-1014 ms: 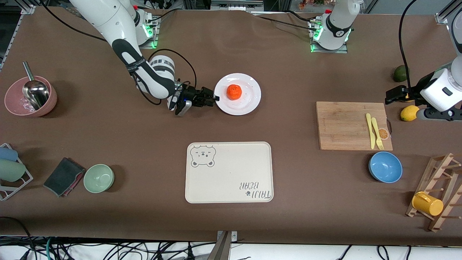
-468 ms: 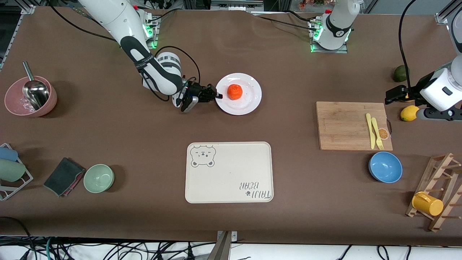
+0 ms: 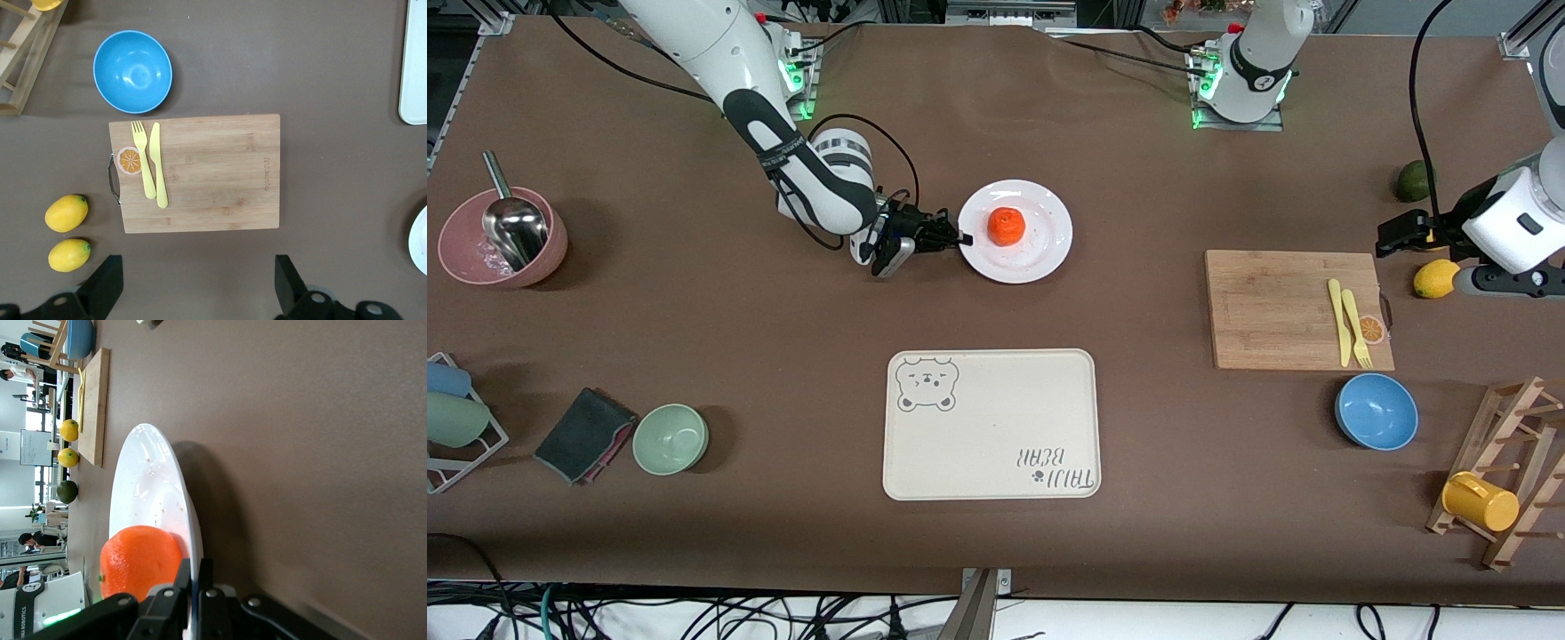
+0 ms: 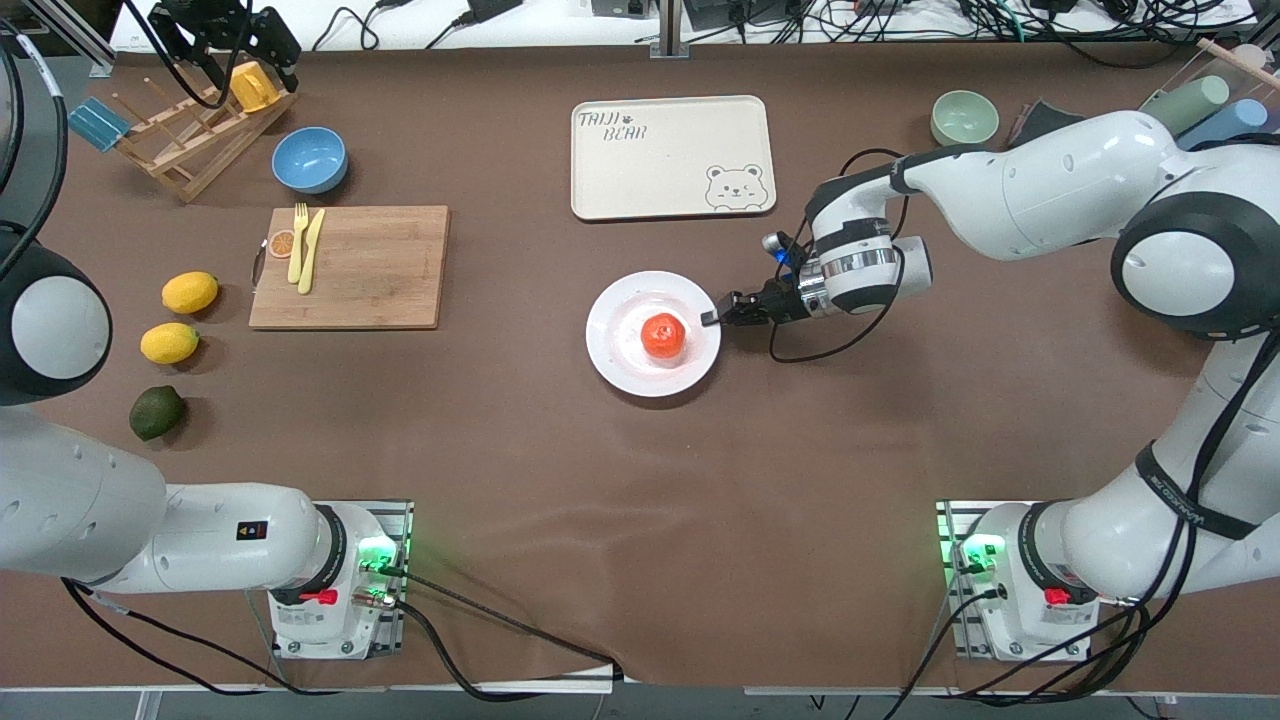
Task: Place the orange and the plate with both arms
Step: 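Grip the white plate rim with the right gripper, then slide the plate with the orange onto the bear tray with the right gripper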
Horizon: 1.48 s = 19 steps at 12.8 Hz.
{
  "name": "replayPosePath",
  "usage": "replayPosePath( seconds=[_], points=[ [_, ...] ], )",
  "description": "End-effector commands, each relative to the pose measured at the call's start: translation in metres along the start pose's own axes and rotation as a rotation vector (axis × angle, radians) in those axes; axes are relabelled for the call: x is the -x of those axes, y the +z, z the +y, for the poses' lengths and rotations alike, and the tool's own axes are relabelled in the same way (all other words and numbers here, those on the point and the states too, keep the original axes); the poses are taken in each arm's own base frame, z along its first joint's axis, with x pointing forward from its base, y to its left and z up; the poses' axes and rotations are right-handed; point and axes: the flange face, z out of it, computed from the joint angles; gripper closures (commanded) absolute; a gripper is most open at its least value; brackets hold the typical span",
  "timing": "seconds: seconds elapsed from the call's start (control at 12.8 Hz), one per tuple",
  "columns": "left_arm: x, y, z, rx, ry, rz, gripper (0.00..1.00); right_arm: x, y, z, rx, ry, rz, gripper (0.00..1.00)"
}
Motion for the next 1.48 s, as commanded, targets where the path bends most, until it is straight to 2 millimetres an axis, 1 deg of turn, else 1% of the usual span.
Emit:
replayPosePath(
  seconds=[0.0,0.23,0.31,0.39,0.62,0.7,0.86,1.01,1.17,1.25,1.4],
  points=[
    [-0.003,-0.004,-0.003,-0.009,0.018,0.009,0.0,-0.003,0.002,-0.001,0.003,-0.014,0.016,1.0],
    [-0.003,-0.004,-0.003,-0.009,0.018,0.009,0.0,-0.01,-0.003,0.0,0.002,0.0,0.032,1.0],
    [-0.004,-0.003,-0.004,-0.009,0.018,0.007,0.0,-0.017,-0.005,-0.001,-0.002,0.005,0.044,1.0],
    [-0.005,0.0,-0.004,-0.008,0.018,0.003,0.0,-0.024,-0.006,-0.004,-0.013,0.002,0.057,1.0],
    [-0.005,-0.001,-0.005,-0.008,0.017,0.004,0.0,-0.045,-0.007,-0.017,-0.032,0.021,0.089,1.0],
    [-0.005,-0.002,-0.005,-0.009,0.017,0.007,0.0,-0.058,-0.011,-0.02,-0.043,0.024,0.111,1.0],
    [-0.005,-0.002,-0.005,-0.009,0.017,0.007,0.0,-0.081,-0.013,-0.036,-0.068,0.07,0.136,1.0],
    [-0.006,-0.002,-0.006,-0.009,0.017,0.009,0.0,-0.102,-0.02,-0.045,-0.075,0.077,0.135,1.0],
    [-0.006,-0.001,-0.006,-0.008,0.017,0.007,0.0,-0.126,-0.039,-0.04,-0.068,0.072,0.137,1.0],
    [-0.006,-0.001,-0.006,-0.008,0.017,0.007,0.0,-0.137,-0.046,-0.042,-0.088,0.075,0.125,1.0],
    [-0.006,-0.001,-0.006,-0.008,0.017,0.007,0.0,-0.164,-0.067,-0.043,-0.098,0.087,0.11,1.0]
  ],
)
